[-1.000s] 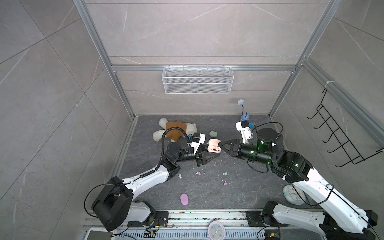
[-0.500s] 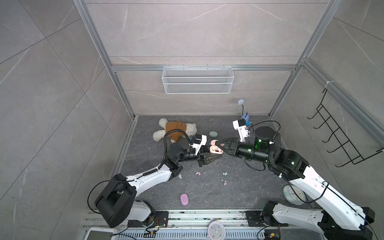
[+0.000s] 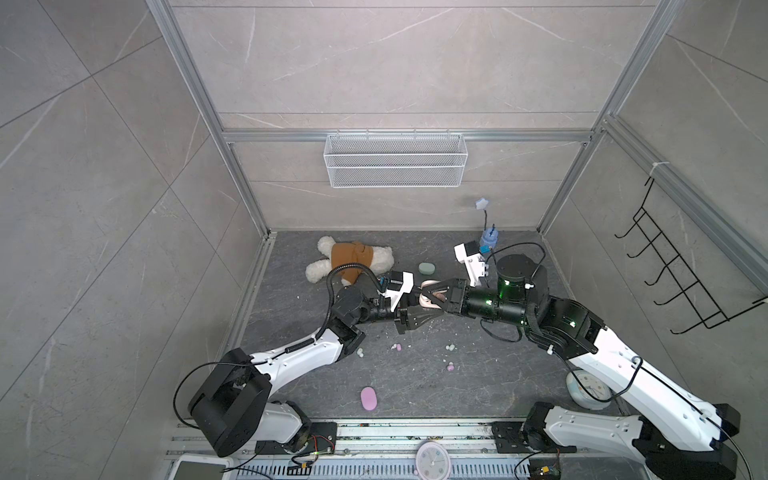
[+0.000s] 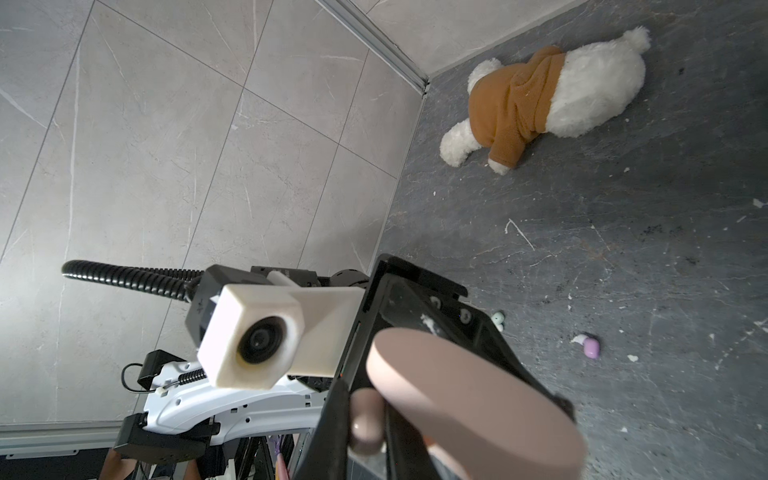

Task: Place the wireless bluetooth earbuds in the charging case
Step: 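Press the peach earbud into the empty case slot with the right gripper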

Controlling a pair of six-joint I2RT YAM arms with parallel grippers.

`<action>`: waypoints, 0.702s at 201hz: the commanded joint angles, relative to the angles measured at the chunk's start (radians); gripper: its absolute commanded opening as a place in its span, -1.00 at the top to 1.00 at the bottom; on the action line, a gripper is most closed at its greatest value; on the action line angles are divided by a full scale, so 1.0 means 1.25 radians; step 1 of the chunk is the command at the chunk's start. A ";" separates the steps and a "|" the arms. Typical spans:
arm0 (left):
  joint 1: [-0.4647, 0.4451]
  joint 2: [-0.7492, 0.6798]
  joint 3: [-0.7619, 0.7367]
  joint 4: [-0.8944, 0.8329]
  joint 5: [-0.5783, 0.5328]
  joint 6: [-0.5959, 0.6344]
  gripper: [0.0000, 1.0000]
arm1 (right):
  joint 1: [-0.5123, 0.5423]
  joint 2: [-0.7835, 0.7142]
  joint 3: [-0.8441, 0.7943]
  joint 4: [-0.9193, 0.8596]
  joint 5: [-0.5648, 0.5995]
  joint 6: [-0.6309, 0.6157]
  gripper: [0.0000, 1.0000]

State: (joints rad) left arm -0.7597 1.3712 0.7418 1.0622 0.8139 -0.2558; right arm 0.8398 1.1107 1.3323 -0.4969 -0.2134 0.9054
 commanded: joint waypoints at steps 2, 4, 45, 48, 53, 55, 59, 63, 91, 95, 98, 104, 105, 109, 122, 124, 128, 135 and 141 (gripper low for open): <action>-0.004 -0.029 0.010 0.044 -0.006 0.021 0.56 | 0.004 -0.017 -0.012 0.002 0.018 -0.006 0.69; -0.004 -0.029 0.010 0.045 -0.006 0.021 0.56 | 0.005 -0.016 -0.012 0.002 0.017 -0.005 0.69; -0.006 -0.029 0.013 0.047 -0.005 0.014 0.56 | 0.005 -0.017 -0.020 0.009 0.017 -0.002 0.68; -0.006 -0.029 0.014 0.046 -0.005 0.013 0.56 | 0.004 -0.017 -0.020 0.008 0.016 -0.002 0.68; -0.006 -0.029 0.014 0.046 -0.005 0.013 0.56 | 0.004 -0.015 -0.019 0.008 0.013 -0.002 0.68; -0.005 -0.029 0.014 0.045 -0.005 0.013 0.56 | 0.004 -0.014 -0.019 0.008 0.012 -0.002 0.68; -0.005 -0.030 0.014 0.045 -0.005 0.013 0.56 | 0.005 -0.014 -0.018 0.008 0.011 0.000 0.67; -0.006 -0.030 0.014 0.045 -0.006 0.013 0.56 | 0.006 -0.014 -0.019 0.007 0.009 0.000 0.67; -0.006 -0.032 0.015 0.045 -0.009 0.012 0.56 | 0.006 -0.018 -0.025 -0.007 0.009 0.006 0.64; -0.006 -0.032 0.015 0.045 -0.009 0.012 0.56 | 0.006 -0.019 -0.026 -0.009 0.009 0.007 0.63; -0.005 -0.032 0.015 0.045 -0.008 0.012 0.56 | 0.006 -0.021 -0.026 -0.012 0.011 0.007 0.63; -0.005 -0.033 0.015 0.045 -0.009 0.011 0.56 | 0.006 -0.022 -0.027 -0.014 0.012 0.007 0.62; -0.006 -0.033 0.015 0.045 -0.009 0.011 0.56 | 0.006 -0.022 -0.027 -0.014 0.012 0.007 0.62; -0.006 -0.033 0.014 0.046 -0.009 0.010 0.56 | 0.005 -0.024 -0.028 -0.016 0.014 0.008 0.62; -0.006 -0.034 0.015 0.046 -0.009 0.011 0.56 | 0.006 -0.025 -0.030 -0.021 0.016 0.008 0.59; -0.006 -0.034 0.015 0.045 -0.009 0.010 0.55 | 0.006 -0.025 -0.029 -0.022 0.017 0.008 0.59; -0.005 -0.034 0.015 0.046 -0.009 0.011 0.56 | 0.006 -0.025 -0.029 -0.023 0.017 0.008 0.59; -0.006 -0.035 0.015 0.045 -0.010 0.010 0.56 | 0.006 -0.024 -0.029 -0.026 0.019 0.008 0.56; -0.006 -0.035 0.015 0.045 -0.010 0.010 0.56 | 0.006 -0.024 -0.028 -0.028 0.021 0.008 0.53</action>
State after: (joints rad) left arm -0.7624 1.3647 0.7418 1.0615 0.8139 -0.2562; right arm 0.8413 1.0969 1.3125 -0.5037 -0.2054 0.9070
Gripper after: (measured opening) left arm 0.415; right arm 0.213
